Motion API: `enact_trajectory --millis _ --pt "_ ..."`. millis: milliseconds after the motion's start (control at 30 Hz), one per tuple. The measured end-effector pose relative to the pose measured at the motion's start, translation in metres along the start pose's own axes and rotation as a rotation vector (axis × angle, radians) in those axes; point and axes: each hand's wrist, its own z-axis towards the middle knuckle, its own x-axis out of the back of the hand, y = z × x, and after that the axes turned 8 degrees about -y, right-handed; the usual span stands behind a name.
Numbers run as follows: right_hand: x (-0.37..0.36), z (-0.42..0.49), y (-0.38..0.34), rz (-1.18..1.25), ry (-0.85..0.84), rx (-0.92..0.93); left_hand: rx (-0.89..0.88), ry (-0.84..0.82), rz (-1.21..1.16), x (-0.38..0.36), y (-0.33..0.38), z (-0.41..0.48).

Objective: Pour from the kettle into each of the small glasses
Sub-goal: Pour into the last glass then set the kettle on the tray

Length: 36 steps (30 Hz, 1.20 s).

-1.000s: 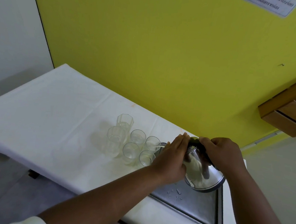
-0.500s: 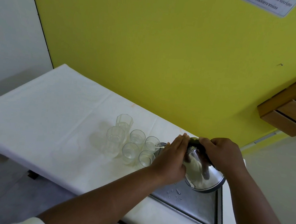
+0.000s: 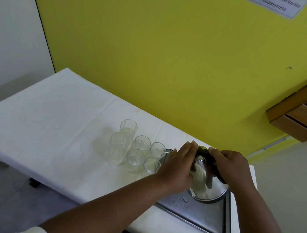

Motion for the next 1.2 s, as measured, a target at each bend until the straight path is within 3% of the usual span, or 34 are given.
enact_trajectory --millis 233,433,867,1200 --pt "-0.022 -0.012 0.027 0.313 0.017 -0.064 -0.068 -0.011 0.155 -0.005 -0.003 -0.003" --pt "-0.02 -0.019 0.027 0.456 -0.053 -0.017 -0.127 0.112 0.21 -0.008 -0.001 -0.012" --pt "-0.012 -0.014 0.001 -0.001 -0.226 0.087 0.038 0.121 0.001 -0.024 -0.006 -0.046" --pt "-0.013 -0.012 -0.016 -0.215 -0.184 0.121 0.082 0.118 -0.122 -0.024 -0.007 -0.051"
